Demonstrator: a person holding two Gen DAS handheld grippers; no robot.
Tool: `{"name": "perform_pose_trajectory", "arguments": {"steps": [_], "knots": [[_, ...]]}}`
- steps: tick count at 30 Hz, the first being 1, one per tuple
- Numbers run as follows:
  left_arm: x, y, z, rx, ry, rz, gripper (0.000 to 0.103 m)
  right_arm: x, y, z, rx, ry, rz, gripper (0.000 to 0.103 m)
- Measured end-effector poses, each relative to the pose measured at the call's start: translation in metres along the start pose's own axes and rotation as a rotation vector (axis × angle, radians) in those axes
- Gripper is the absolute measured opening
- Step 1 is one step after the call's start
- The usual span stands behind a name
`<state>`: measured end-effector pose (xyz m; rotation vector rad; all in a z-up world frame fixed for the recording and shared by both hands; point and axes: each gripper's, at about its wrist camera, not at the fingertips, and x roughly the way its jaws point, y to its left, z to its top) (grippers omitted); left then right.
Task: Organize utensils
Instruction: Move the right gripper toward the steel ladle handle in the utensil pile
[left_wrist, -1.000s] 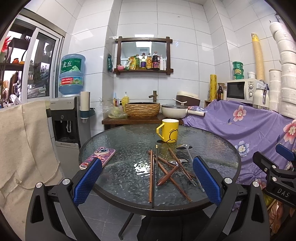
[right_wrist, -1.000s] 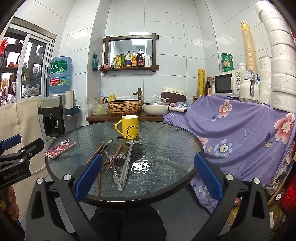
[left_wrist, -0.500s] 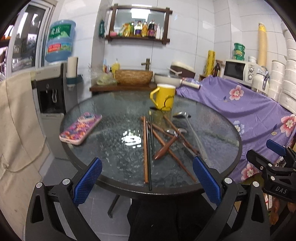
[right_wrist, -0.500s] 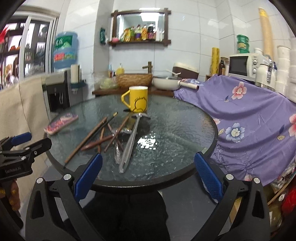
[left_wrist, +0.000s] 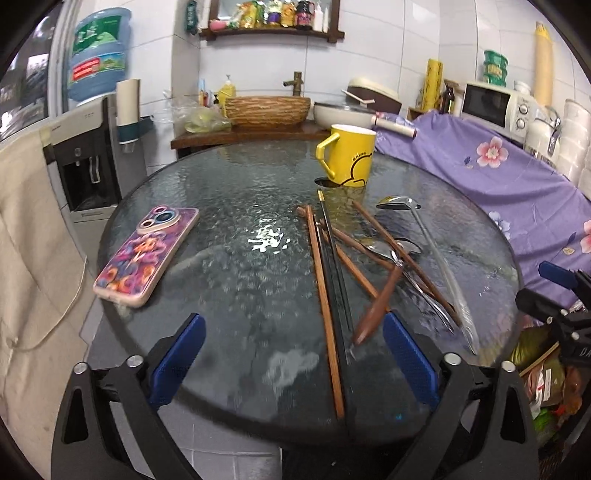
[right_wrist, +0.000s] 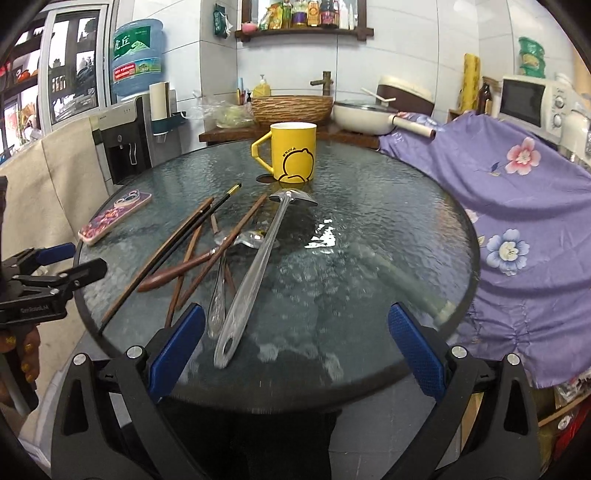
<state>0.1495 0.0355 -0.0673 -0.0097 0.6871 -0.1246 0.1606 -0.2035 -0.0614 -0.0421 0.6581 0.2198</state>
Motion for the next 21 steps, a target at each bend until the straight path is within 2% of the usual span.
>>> {"name": "perform_pose_trajectory", "arguments": {"steps": [5,9,12,16,21], "knots": [[0.024,-0.003,0.019,0.032,0.049,-0.03,0.079,0.025,-0.005,0.021,0.027,0.032,0.053,0.098],[0.045,0.002,0.03,-0.007,0.132,-0.123,0.069,0.047,-0.016,0.038,0.067,0.08,0.113,0.096],[0.055,0.005,0.038,-0.037,0.16,-0.167,0.063,0.06,-0.022,0.049,0.081,0.104,0.132,0.089],[0.061,0.0,0.048,-0.001,0.145,-0.141,0.059,0.082,-0.024,0.063,0.064,0.143,0.155,0.078],[0.069,-0.006,0.056,0.033,0.148,-0.127,0.059,0.1,-0.017,0.074,0.021,0.161,0.159,0.07]]}}
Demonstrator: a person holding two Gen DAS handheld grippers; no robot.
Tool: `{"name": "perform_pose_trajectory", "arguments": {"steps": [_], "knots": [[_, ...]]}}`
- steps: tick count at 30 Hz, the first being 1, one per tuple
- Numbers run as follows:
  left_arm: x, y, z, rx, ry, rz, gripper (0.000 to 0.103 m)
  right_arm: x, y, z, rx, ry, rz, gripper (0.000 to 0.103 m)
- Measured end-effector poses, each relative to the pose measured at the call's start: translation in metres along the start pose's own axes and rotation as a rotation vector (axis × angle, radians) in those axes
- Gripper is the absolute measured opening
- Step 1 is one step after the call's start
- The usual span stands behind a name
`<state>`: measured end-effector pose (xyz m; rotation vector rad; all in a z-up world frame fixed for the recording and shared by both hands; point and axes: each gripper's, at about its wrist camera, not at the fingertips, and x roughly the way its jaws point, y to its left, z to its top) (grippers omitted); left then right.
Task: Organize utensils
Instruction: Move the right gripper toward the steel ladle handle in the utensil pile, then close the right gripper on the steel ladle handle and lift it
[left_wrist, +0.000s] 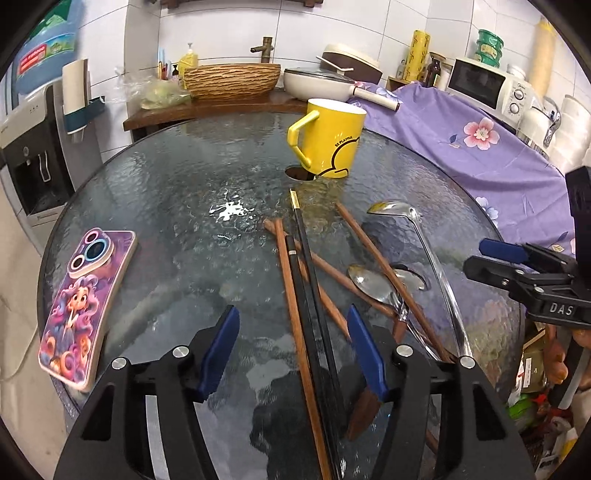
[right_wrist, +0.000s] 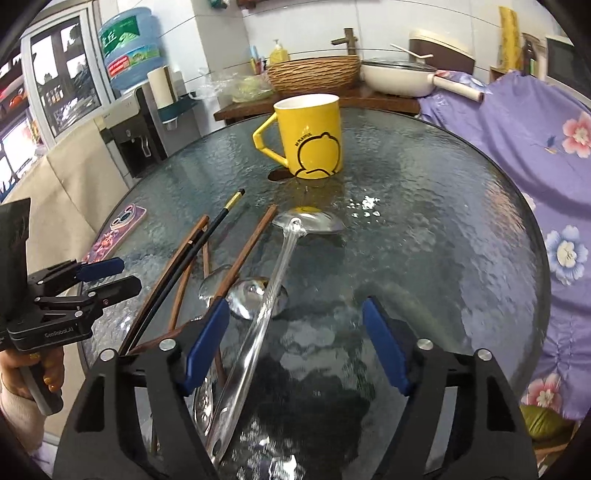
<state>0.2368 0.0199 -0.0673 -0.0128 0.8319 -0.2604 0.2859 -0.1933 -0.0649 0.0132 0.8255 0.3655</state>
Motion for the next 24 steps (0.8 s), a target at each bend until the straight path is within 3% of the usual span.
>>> {"name": "perform_pose_trajectory", "arguments": {"steps": [8,15,24], "knots": [[0.011,0.001,0.01,0.012,0.008,0.02,0.059,0.018,0.006,0.022,-0.043,-0.002,-0.029,0.068],[0.028,0.008,0.016,-0.005,0.049,0.007,0.059,0.041,0.006,0.042,-0.033,0.062,-0.028,0.068],[0.031,0.004,0.021,0.018,0.042,0.007,0.059,0.06,0.003,0.06,-0.033,0.125,-0.027,0.068]]}}
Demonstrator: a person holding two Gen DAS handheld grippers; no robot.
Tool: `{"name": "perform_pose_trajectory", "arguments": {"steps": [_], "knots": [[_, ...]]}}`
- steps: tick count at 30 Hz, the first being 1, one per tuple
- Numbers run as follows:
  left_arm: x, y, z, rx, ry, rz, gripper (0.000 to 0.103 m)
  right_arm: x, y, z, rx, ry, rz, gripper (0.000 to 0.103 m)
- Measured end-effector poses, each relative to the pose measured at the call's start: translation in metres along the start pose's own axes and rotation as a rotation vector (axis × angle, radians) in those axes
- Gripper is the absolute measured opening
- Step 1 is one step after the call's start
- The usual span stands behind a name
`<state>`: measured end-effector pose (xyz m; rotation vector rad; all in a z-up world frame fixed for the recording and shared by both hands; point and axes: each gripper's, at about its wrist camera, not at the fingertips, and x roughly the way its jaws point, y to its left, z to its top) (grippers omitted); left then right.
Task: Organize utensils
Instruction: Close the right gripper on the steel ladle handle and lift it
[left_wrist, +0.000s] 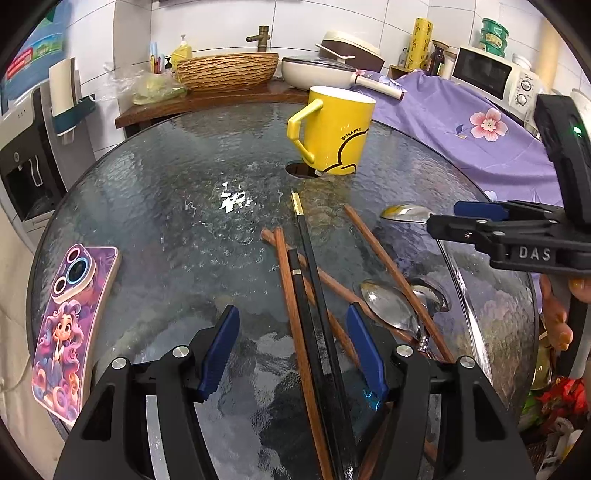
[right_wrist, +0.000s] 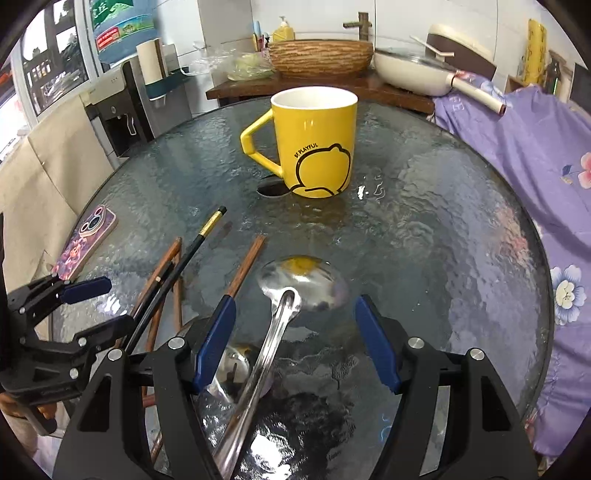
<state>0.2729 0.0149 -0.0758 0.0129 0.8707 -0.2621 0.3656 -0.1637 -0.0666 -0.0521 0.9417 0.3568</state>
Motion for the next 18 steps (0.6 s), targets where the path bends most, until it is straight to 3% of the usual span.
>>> {"name": "perform_pose_trajectory", "arguments": {"steps": [5,7,14,16,18], "knots": [[0.001,0.001,0.001,-0.001,-0.002,-0.003,0.059,0.018,-0.003,0.013,0.029,0.053,-0.021,0.069],[0.002,0.001,0.002,-0.003,-0.003,-0.003,0.06,0.027,-0.001,0.019,0.019,0.079,-0.036,0.077],[0.007,0.002,0.004,0.01,0.008,0.003,0.06,0.05,-0.007,0.031,0.044,0.19,-0.041,0.077],[0.008,0.003,0.005,0.006,0.007,-0.001,0.06,0.054,-0.011,0.032,0.062,0.215,-0.014,0.07],[0.009,0.005,0.005,-0.001,0.005,-0.001,0.06,0.055,-0.015,0.032,0.082,0.218,0.007,0.069]]}}
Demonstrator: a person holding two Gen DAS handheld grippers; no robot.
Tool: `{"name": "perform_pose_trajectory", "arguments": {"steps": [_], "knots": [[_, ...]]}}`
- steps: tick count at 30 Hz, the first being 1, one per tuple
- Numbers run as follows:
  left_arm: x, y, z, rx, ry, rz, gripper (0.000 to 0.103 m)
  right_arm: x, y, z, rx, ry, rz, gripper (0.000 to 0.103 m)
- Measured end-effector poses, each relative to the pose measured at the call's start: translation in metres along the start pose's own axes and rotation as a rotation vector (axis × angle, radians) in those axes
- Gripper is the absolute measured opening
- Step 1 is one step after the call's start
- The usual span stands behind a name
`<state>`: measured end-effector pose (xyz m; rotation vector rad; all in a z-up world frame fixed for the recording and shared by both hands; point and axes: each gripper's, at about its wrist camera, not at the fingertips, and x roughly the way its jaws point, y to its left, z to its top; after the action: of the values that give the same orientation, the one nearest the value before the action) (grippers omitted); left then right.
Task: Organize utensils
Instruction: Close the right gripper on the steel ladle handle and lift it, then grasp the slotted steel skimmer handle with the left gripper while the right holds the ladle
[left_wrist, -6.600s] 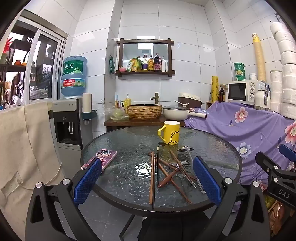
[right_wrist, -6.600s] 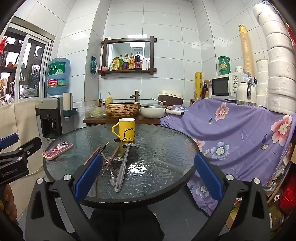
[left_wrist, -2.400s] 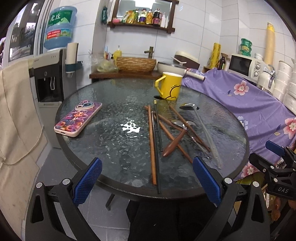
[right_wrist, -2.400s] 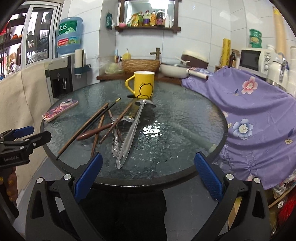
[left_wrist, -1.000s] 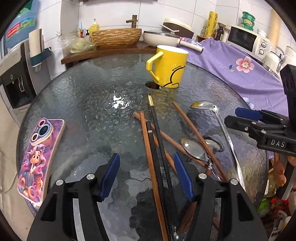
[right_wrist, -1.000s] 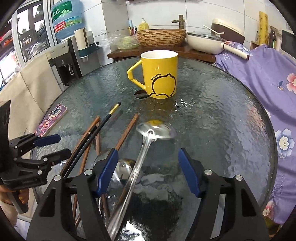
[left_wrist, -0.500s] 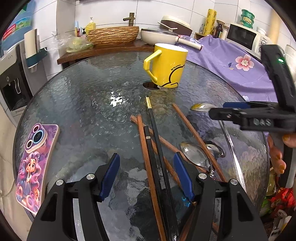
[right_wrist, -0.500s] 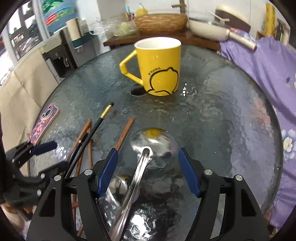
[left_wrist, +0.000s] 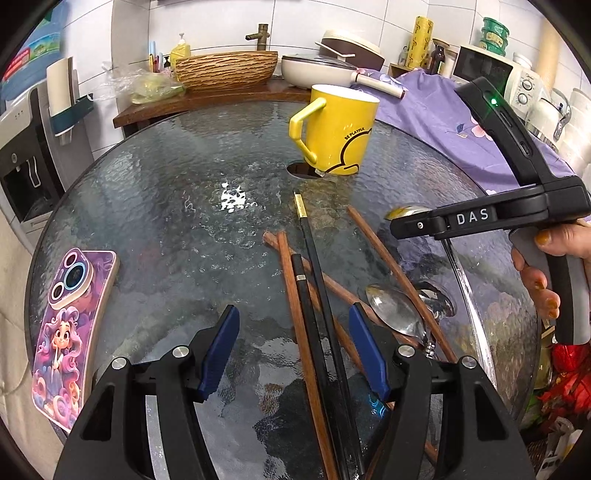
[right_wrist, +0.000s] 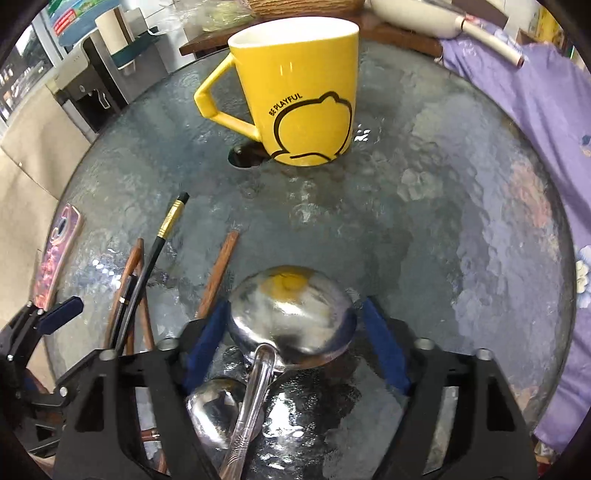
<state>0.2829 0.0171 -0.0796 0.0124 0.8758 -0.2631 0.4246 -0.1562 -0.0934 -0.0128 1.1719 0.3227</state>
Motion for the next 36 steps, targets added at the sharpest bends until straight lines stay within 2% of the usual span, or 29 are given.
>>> {"name": "perform_pose_trajectory", "arguments": {"steps": [8,15,23,26,30,33,36], "knots": [[0.0,-0.005,-0.001,0.022,-0.006,0.01,0.06,-0.009,-0.006,-0.005,0.018,-0.03,0.035,0.069],[-0.001,-0.008,-0.001,0.023,-0.012,0.001,0.061,-0.037,-0.001,-0.009,-0.022,-0.109,0.0,0.069],[-0.002,0.001,0.01,-0.002,-0.03,0.012,0.066,-0.071,-0.013,-0.02,0.007,-0.179,0.047,0.069],[-0.002,0.004,0.016,-0.011,-0.032,0.019,0.065,-0.086,-0.008,-0.024,-0.012,-0.225,0.042,0.069],[-0.003,-0.008,0.026,0.043,-0.058,0.027,0.064,-0.103,-0.003,-0.028,-0.052,-0.299,0.005,0.069],[0.007,-0.011,0.034,0.047,-0.037,0.027,0.058,-0.104,-0.005,-0.028,-0.055,-0.301,0.01,0.069],[0.008,-0.016,0.038,0.051,-0.038,0.007,0.058,-0.102,-0.016,-0.031,-0.005,-0.306,0.005,0.069]]}}
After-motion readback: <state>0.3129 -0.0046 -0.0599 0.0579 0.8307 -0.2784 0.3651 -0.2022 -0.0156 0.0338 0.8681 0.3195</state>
